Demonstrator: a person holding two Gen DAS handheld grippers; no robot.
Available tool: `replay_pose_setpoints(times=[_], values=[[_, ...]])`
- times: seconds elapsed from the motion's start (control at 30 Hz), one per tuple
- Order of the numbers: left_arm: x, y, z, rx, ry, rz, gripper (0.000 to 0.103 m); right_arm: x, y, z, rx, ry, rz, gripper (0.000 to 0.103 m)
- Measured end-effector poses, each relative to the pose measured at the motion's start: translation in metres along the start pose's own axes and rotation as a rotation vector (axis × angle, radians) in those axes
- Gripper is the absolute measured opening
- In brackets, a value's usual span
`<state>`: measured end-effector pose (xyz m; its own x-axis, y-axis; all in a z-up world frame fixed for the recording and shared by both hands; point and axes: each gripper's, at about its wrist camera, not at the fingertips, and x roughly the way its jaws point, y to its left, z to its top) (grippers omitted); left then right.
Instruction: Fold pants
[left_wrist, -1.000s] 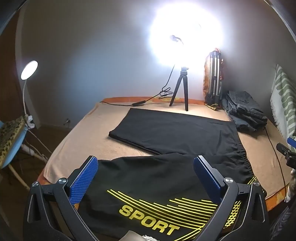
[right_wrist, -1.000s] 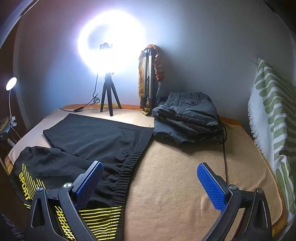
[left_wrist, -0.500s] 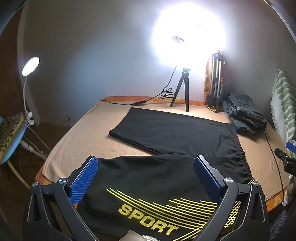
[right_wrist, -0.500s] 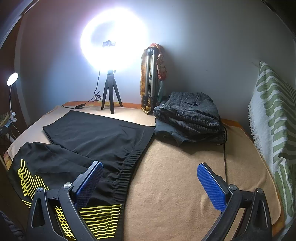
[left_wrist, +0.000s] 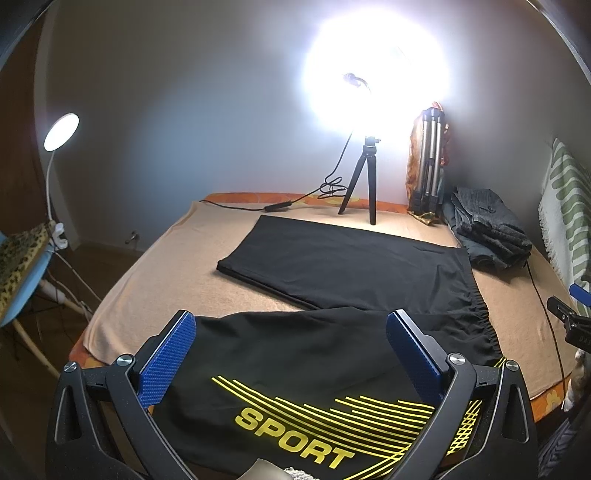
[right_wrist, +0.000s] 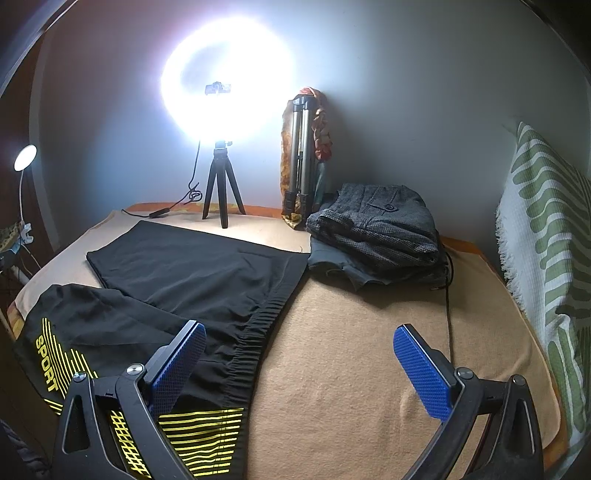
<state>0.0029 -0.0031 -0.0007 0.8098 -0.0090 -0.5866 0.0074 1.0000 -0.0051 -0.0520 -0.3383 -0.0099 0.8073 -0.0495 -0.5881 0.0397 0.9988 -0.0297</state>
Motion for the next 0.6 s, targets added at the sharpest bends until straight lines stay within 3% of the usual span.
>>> replay_pose_setpoints(times=[0.6], values=[[-0.0005, 0.0003, 0.0011, 0.0, -0.002, -0.003, 0.103, 0.0007, 0.0023, -0.0003, 0.001, 0.002, 0.004, 0.103]])
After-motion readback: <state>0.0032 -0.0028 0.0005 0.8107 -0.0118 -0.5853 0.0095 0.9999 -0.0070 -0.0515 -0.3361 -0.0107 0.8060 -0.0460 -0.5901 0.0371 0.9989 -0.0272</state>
